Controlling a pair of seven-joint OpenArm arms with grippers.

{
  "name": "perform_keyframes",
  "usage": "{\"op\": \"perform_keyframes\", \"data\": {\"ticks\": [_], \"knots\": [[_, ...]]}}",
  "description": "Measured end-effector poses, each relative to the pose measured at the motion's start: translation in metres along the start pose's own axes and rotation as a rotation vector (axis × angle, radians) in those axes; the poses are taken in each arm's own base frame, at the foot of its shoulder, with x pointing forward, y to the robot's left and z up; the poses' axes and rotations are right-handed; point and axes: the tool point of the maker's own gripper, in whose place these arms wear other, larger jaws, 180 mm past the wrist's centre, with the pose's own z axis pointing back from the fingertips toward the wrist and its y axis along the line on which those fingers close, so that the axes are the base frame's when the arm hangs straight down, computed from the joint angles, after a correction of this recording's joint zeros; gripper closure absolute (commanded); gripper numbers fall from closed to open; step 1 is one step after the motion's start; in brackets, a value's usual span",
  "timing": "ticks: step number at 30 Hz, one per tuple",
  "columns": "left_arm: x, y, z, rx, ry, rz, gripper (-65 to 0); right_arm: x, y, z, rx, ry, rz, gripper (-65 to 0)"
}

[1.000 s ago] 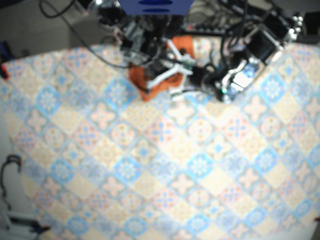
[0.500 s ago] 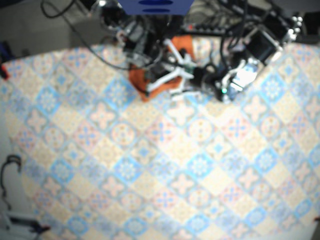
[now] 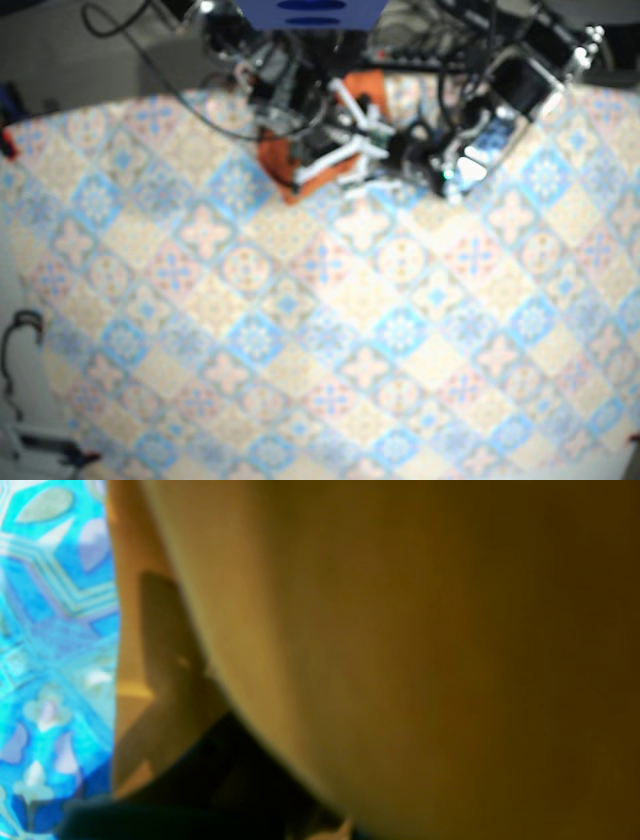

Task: Fold the T-shirt properly

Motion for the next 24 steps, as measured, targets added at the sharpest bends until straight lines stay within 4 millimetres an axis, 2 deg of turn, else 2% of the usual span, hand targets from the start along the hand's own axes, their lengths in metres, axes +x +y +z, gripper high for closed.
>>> {"op": "perform_keyframes", "data": {"ticks": [5,9,12,19,24], "knots": [[0.0,0.01,0.007,0.027,-0.023,0.024,0.0,-0.004,0.006,-0.005,0.022,0.007,-0.003,0.0],[0.005,0.031,0.026,0.14,-0.03,0.016,0.0,0.0,0.009,-0.005,0.034,-0.008,-0.007,0.0],[-0.001,0.044,0.043,0.213,0.005,-0.008,0.0,-0.003,0.007,-0.008,0.033,0.002,-0.001,0.0],[0.008,0.036,0.046,0.221,-0.011,-0.048,0.0,-0.004,0.007,-0.011,0.038,0.006,-0.001,0.0],[0.008,0.036,0.046,0.222,-0.01,-0.049,0.0,-0.004,0.008,-0.012,0.041,0.007,-0.003,0.0]]}}
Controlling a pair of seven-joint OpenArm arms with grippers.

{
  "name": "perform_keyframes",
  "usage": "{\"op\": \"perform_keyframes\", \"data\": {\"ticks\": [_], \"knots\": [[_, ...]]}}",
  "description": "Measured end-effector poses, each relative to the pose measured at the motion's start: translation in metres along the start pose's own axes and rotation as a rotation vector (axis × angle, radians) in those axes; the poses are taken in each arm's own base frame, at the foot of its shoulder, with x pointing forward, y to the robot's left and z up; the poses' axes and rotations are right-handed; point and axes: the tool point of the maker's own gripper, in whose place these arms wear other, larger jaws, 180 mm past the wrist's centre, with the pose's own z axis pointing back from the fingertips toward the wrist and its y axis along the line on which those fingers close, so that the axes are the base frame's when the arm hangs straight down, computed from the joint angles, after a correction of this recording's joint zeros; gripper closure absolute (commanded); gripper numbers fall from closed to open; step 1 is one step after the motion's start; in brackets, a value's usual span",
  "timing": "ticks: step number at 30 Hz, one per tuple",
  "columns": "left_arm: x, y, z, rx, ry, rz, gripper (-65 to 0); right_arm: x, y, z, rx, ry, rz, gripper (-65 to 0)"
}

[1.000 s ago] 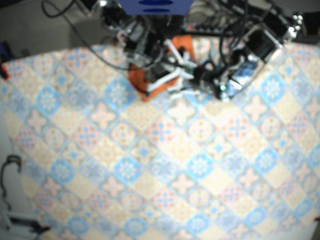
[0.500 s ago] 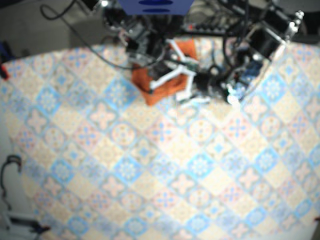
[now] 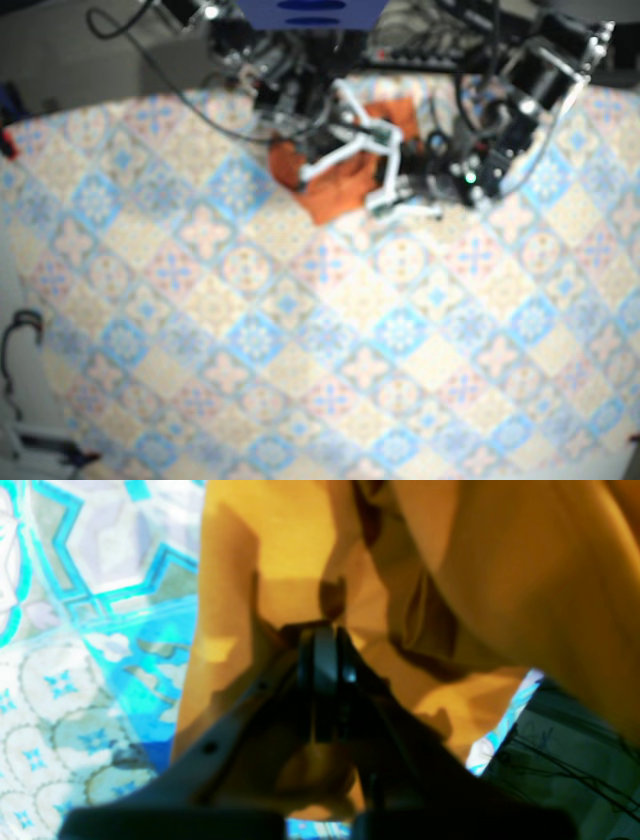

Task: Fold the T-shirt properly

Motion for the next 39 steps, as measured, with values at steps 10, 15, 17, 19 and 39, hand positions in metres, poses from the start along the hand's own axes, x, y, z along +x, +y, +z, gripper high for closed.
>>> {"op": "perform_keyframes", "data": {"ticks": [10,15,17,19,39], "knots": [[0.033,-0.007,0.01,0.005,-0.108,-0.056,0.0,-0.001,0.0,0.0,0.0,0.002,0.001,0.0],[0.036,-0.008,0.012,0.009,-0.113,-0.067,0.0,-0.001,0.0,0.0,0.0,0.001,0.001,0.0],[0.036,-0.007,0.012,0.009,-0.113,-0.067,0.0,0.0,0.0,0.0,-0.001,0.001,0.001,0.0],[0.036,-0.007,0.012,0.01,-0.114,-0.066,0.0,-0.001,0.0,0.0,0.0,0.002,0.001,0.0],[-0.016,0.002,0.045,0.099,-0.101,0.079,0.0,0.002,-0.014,0.0,-0.027,-0.001,0.014,0.0]]}}
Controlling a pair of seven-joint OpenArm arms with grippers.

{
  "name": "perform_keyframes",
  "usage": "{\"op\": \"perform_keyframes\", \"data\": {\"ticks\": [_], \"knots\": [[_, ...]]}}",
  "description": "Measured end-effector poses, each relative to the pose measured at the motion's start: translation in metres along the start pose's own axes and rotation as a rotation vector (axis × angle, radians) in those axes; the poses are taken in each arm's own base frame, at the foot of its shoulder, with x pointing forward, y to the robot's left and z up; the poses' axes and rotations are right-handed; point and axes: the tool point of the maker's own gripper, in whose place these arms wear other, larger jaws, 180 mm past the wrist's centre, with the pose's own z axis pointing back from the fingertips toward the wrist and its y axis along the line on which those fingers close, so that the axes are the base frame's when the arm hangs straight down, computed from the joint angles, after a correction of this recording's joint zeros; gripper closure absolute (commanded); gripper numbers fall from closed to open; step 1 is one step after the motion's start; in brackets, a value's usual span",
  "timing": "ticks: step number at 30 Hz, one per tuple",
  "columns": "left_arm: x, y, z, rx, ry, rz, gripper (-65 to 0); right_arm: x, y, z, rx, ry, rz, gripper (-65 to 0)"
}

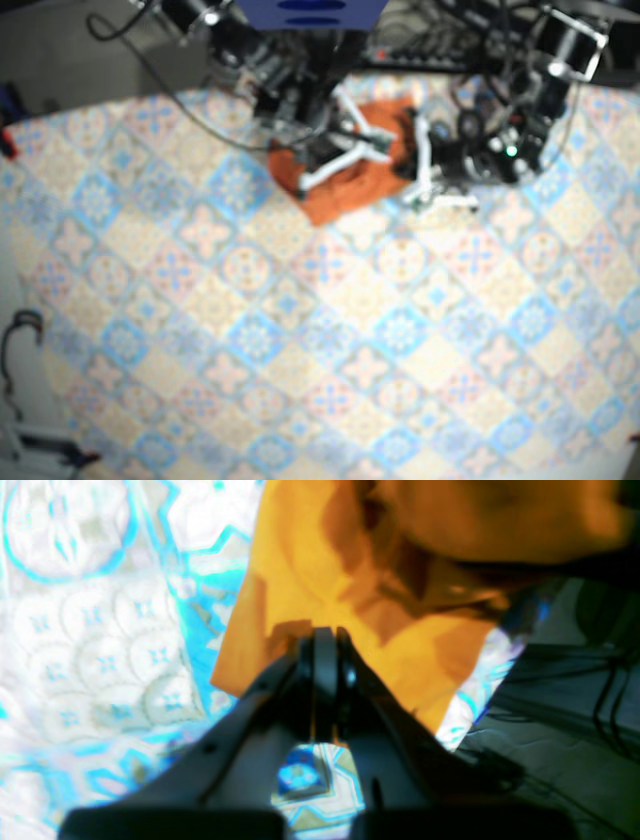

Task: Fold the T-shirt properly

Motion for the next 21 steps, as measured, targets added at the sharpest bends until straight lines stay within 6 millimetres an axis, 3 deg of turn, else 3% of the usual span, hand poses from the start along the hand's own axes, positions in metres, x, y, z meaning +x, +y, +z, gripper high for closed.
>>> {"op": "perform_keyframes", "data": {"ticks": [3,8,13,18,21], "knots": [[-0.025,0.0,-0.017,-0.014,0.059,0.085,0.0,0.001,-0.004,0.0,-0.008,-0.001,0.004,0.0],[-0.028,0.004,-0.028,-0.031,0.011,0.149,0.0,0.004,-0.003,0.0,-0.007,-0.004,0.001,0.0],[-0.027,0.003,-0.034,-0.03,0.006,0.159,0.0,0.024,0.008,0.001,0.02,-0.048,0.047,0.0],[-0.025,0.002,-0.038,-0.02,0.017,0.13,0.0,0.034,-0.003,0.001,-0.006,-0.067,0.072,0.0],[-0.023,0.001,-0.04,-0.017,0.015,0.127,0.0,0.033,0.0,0.001,0.001,-0.063,0.078,0.0]]}}
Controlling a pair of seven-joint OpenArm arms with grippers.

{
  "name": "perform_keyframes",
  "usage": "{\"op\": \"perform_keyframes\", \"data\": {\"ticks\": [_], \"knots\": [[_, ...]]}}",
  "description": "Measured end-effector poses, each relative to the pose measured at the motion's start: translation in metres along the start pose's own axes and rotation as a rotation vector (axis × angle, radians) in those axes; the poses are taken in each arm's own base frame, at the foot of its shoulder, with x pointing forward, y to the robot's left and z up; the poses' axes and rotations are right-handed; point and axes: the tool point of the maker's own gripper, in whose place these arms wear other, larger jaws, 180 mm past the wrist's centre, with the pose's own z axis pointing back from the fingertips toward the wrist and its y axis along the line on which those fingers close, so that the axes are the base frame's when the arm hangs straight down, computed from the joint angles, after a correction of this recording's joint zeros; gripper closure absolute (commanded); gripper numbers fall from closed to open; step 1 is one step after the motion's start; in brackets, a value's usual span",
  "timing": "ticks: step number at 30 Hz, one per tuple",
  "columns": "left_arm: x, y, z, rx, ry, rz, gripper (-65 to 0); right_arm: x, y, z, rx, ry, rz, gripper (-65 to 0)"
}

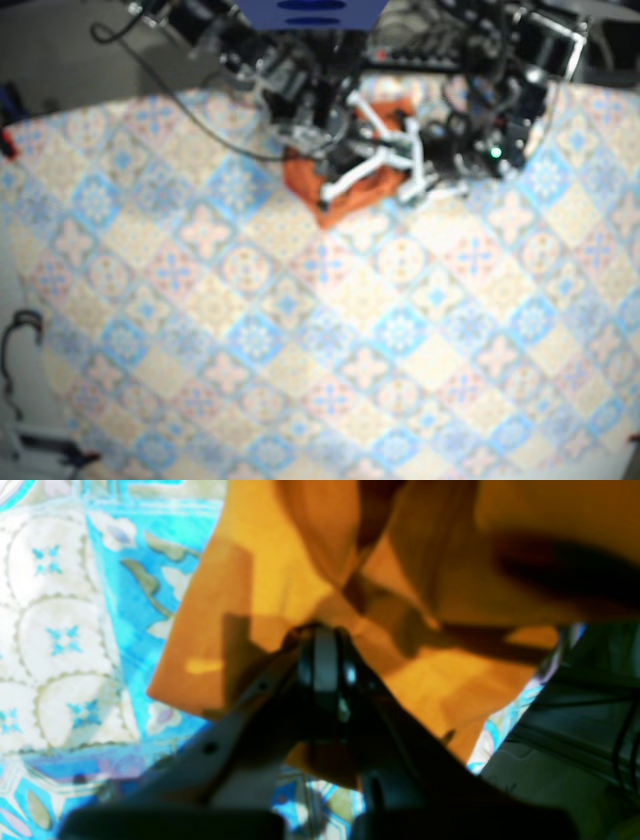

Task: Fold the T-shirt properly

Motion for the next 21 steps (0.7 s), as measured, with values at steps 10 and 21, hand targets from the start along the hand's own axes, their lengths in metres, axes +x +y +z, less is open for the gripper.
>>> {"op": "perform_keyframes", "data": {"ticks": [10,21], "knots": [[0.001,0.0,0.0,0.001,-0.001,-0.002,0.0,0.013,0.0,-0.007,0.014,-0.012,0.054,0.0],[0.001,-0.001,0.0,0.0,-0.003,-0.001,0.0,0.024,0.001,-0.013,0.021,-0.027,0.097,0.0]]}}
